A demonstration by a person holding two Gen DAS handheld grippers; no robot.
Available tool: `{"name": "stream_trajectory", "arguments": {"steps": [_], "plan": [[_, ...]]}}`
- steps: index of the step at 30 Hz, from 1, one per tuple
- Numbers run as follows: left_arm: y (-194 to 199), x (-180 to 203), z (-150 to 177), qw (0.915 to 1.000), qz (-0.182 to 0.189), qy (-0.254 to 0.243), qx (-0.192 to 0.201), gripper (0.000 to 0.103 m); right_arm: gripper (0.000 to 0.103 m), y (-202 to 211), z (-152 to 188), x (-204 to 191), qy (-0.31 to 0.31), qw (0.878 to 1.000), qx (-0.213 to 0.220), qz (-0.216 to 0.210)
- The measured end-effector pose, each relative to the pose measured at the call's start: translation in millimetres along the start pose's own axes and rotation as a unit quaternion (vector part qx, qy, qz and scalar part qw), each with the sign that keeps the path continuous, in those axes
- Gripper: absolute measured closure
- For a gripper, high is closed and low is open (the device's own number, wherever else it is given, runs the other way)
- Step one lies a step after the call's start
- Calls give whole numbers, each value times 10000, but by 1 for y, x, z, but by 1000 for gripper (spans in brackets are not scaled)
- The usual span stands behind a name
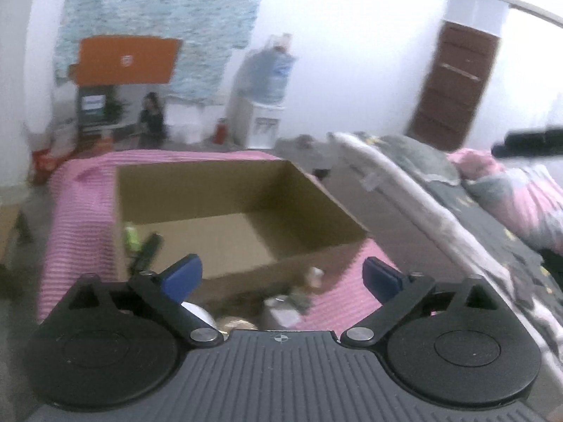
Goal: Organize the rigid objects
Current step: 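Lower the black key fob into the box and open the right tool, then grasp the black tape roll by its rim with the right tool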
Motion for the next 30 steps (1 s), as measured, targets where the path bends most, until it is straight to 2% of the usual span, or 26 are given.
{"name": "stream_trajectory", "arguments": {"steps": [2,4,7,9,13,16,20,25,30], "plan": [[-3,12,8,9998,112,-132,-67,4,40,9,2,0,91,9999,-44,56],[-2,19,16,9996,87,-247,-89,4,40,2,15,0,-131,9994,-171,-267],[0,19,27,9995,-137,-276,-109,4,40,-35,55,-1,-624,9930,-426,-909],[0,15,36,9992,-282,-212,-210,3,40,-61,84,1,-1011,9854,-542,-1260],[-2,7,54,9971,-599,-229,-409,3,40,-109,143,10,-2013,9595,-722,-1835],[-5,12,69,9963,-586,-387,-489,3,40,-122,170,28,-2401,9560,-575,-1584],[-13,39,89,9925,-448,-1032,-470,3,43,-135,189,51,-2469,9641,-444,-869],[-26,70,109,9773,-453,-2031,-403,3,52,-152,207,54,-2807,9532,-578,-965],[-39,82,124,9650,-254,-2514,-705,7,58,-165,206,42,-2449,9637,-740,-763]]}}
Point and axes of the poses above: each gripper's, at about its wrist camera, not at the fingertips, and y roughly against the way its jaws point, x to its right, z to its underside, the point moved 7 cm from there along -y, roughly the way its jaws point, and after that the axes turned 12 degrees about -z, right-handed, at the moved point
